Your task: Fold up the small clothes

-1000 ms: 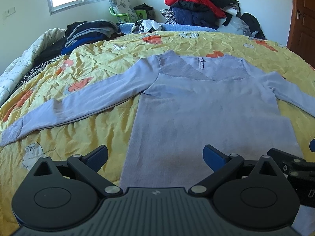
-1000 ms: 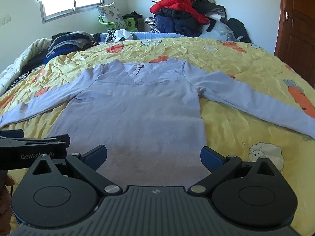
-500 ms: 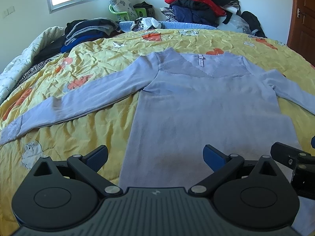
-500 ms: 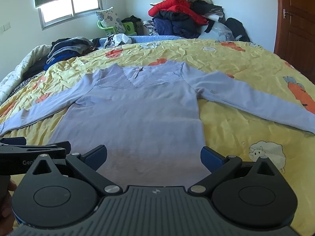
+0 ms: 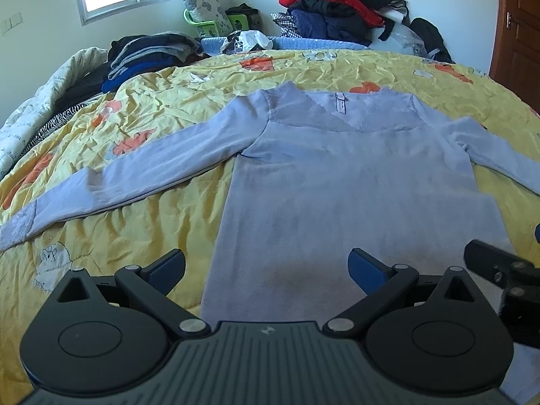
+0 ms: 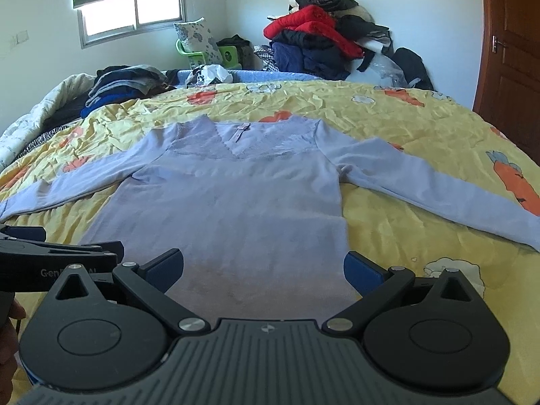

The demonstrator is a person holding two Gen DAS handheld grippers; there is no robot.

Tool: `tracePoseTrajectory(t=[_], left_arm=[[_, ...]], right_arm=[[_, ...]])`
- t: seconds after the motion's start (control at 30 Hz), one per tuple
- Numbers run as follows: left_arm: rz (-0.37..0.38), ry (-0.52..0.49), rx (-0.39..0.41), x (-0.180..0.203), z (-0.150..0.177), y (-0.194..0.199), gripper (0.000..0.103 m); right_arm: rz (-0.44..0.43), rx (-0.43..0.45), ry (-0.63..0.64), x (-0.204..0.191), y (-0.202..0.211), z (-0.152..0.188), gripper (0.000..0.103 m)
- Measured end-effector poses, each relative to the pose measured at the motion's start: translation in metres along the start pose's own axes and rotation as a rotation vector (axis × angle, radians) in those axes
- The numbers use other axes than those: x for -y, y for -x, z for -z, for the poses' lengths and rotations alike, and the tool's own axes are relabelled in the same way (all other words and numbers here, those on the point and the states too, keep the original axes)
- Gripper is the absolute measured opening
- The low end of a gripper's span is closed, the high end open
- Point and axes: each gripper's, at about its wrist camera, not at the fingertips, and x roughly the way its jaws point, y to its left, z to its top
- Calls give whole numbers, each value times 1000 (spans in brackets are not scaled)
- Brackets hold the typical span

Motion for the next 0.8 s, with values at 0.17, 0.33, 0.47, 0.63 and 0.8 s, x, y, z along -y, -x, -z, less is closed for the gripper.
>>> tracePoseTrajectory(t=[0.17,0.33,0.47,0.63,0.8], left_arm=[[5,1,3,0,0,0,103],[12,-6,4,1,1,1,103],[15,0,2,2,0,1,103],[16,-1,0,2,0,1,103],[24,-3,1,4,1,1,103]], right_arm=[[-18,15,-2,2,3,0,102],[-59,12,-29,5,2,0,102],[-44,10,-17,4,1,2,102],[-17,16,4,1,1,3,101],[7,22,11,2,2,4,96]])
